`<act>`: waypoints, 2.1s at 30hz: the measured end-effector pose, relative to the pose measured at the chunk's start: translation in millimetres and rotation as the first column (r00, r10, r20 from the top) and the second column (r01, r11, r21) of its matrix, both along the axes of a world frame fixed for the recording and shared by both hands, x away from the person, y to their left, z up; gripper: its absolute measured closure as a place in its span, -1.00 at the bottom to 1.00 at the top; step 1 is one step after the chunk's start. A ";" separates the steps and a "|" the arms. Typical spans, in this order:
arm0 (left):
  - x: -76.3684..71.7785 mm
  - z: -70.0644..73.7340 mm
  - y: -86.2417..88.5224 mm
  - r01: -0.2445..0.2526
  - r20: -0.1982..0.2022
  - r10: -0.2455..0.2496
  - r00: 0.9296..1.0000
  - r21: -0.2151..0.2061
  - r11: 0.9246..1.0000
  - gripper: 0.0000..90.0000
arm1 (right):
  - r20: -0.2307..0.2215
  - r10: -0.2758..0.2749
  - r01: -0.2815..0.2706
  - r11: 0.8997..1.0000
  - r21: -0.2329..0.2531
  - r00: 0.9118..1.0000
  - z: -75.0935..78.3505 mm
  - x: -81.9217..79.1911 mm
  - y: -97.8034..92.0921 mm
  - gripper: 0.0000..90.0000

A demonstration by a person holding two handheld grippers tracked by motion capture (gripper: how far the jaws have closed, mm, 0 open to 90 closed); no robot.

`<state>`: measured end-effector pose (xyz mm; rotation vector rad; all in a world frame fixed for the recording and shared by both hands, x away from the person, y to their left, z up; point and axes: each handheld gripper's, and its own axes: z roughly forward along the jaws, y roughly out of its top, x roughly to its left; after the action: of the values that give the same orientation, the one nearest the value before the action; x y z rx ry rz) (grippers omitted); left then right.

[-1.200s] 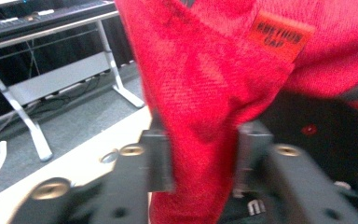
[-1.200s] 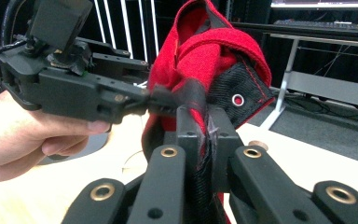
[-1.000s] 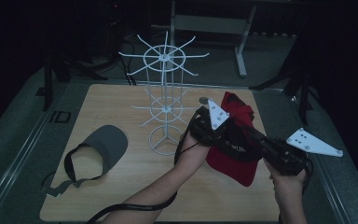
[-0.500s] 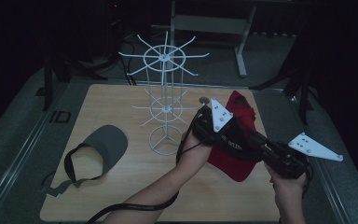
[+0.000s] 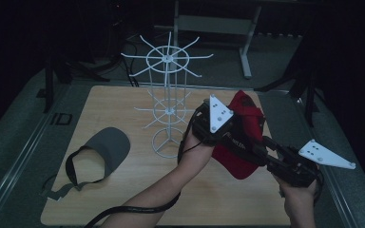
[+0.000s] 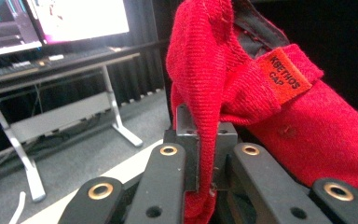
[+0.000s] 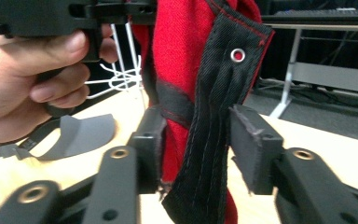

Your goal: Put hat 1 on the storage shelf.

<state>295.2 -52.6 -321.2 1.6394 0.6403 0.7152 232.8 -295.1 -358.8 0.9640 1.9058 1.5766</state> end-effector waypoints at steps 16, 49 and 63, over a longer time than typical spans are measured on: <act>-3.6 5.6 6.2 0.011 0.046 -0.010 0.999 -0.017 1.000 0.94 | 0.004 0.034 -0.034 0.999 0.020 0.999 3.9 -5.3 -5.7 -0.04; -6.9 -26.6 52.2 0.389 0.095 -0.379 0.921 -0.142 0.910 0.93 | 0.021 0.236 -0.236 0.972 -0.016 0.972 18.8 -11.8 18.4 0.14; -12.8 -26.8 45.3 0.379 0.083 -0.372 0.924 -0.098 0.920 0.93 | 0.029 0.255 -0.254 0.967 -0.018 0.967 24.7 -5.4 34.2 0.05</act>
<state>282.4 -7.4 -347.9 1.5688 0.2983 0.4381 227.4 -261.0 -334.1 0.7047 2.0825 1.7056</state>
